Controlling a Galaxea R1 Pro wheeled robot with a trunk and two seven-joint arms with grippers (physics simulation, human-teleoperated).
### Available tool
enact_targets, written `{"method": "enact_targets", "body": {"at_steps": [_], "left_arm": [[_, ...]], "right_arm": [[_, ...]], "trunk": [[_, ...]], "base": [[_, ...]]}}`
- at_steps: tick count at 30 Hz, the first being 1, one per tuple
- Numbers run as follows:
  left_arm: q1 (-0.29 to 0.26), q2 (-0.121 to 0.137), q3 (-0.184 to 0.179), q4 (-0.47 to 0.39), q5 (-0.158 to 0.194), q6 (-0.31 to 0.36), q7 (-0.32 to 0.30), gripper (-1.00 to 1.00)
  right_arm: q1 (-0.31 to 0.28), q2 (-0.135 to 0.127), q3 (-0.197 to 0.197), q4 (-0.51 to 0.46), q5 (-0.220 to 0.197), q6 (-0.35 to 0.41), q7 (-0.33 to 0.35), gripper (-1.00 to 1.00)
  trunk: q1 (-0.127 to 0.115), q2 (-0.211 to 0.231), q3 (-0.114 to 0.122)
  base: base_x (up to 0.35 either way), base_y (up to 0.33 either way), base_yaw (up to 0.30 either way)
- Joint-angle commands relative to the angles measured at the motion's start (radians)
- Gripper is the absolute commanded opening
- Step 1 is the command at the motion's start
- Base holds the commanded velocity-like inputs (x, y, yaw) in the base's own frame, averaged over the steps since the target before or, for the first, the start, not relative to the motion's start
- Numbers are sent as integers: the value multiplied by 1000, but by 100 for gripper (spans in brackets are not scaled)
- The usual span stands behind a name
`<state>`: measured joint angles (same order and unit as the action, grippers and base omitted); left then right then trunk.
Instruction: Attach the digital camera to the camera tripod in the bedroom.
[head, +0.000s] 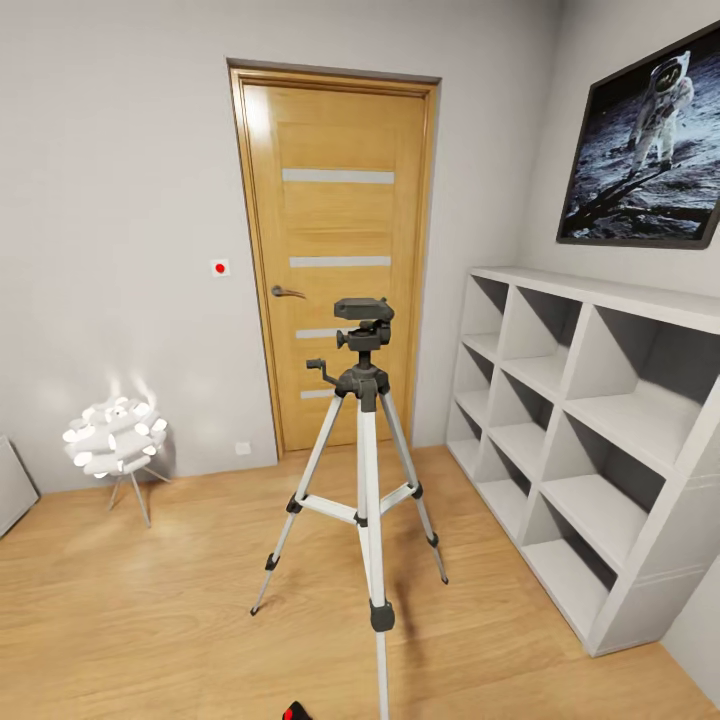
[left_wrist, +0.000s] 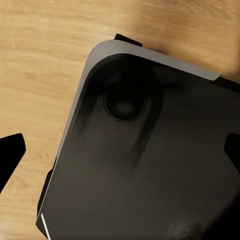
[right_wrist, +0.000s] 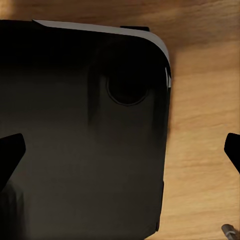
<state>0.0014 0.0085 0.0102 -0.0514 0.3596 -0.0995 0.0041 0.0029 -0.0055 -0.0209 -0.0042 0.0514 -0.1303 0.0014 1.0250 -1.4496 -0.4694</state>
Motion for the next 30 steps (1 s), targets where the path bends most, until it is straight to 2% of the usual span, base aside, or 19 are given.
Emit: {"method": "enact_targets", "body": {"at_steps": [1, 5, 30], "left_arm": [[0, 0, 0, -1, 3, -2, 0, 100], [0, 0, -1, -1, 2, -3, 0, 100], [0, 1, -1, 1, 2, -3, 0, 100]], "right_arm": [[0, 0, -2, 0, 5, -3, 0, 100], [0, -1, -3, 0, 5, -2, 1, 100], [0, 1, -4, 0, 5, -2, 2, 100]], "trunk": [[0, 0, -1], [0, 0, -1], [-96, 175, 78]], "base": [[0, 0, 0], [0, 0, 0], [0, 0, 0]]}}
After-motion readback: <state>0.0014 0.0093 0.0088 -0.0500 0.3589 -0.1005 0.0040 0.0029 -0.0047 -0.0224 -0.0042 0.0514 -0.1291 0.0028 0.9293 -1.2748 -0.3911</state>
